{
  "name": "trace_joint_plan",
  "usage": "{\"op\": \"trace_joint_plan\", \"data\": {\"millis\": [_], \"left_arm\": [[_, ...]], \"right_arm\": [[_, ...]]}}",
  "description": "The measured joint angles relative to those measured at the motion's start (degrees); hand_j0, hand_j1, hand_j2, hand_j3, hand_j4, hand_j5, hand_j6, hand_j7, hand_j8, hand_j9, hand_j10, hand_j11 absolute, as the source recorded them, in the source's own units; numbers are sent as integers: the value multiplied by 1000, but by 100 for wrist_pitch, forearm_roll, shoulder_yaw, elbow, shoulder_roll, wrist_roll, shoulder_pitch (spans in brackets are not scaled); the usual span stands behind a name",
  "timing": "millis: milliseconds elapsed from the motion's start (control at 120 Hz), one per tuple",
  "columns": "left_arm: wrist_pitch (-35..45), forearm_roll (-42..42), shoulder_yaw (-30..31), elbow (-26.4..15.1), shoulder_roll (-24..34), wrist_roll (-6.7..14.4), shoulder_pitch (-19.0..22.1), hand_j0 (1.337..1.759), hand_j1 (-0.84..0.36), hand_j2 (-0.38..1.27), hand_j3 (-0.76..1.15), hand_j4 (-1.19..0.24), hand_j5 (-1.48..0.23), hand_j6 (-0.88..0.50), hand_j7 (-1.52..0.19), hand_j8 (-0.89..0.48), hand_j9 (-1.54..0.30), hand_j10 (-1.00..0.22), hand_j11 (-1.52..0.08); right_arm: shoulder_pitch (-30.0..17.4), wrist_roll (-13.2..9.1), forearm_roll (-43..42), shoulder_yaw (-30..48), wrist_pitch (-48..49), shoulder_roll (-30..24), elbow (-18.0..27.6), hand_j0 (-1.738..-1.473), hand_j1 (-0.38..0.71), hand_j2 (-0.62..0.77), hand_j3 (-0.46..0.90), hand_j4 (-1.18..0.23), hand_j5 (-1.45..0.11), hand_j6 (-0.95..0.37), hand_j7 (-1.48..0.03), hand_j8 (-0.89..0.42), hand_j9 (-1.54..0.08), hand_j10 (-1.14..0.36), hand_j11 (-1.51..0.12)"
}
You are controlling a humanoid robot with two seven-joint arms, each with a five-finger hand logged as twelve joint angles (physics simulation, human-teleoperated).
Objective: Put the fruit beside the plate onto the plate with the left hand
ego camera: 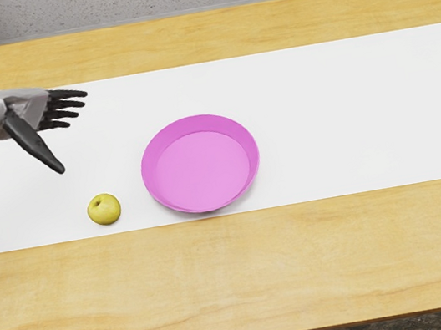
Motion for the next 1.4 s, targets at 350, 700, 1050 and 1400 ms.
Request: {"op": "trace_joint_plan", "data": {"millis": [350,700,1050,1400], "left_arm": [[-1,414,-394,-748,358,1776,-354,1658,349,0,0,-3,-1,-3,0,-3,0,-2,0],[12,2609,-475,-2520,-111,2309,-301,1658,349,0,0,-4,-1,-5,-1,-4,-1,-3,-1],[990,3995,-434,-2801,-343,2327,147,1658,349,1,0,-5,-2,-6,-2,-5,-1,-4,-1],[1482,4164,-432,-3700,-135,2328,635,1658,346,2,0,-7,-5,-9,-5,-8,-5,-7,-5]], "right_arm": [[2,-1,3,6,0,0,-7,-1658,-331,-3,0,-15,-20,-15,-20,-15,-20,-15,-20],[6,-1,3,6,0,0,-7,-1658,-331,-3,0,-15,-20,-15,-20,-15,-20,-15,-20],[10,-1,2,6,0,0,-7,-1658,-331,-3,0,-15,-20,-15,-20,-15,-20,-15,-20],[11,-1,0,6,0,0,-7,-1658,-331,-3,0,-15,-20,-15,-20,-15,-20,-15,-20]]}}
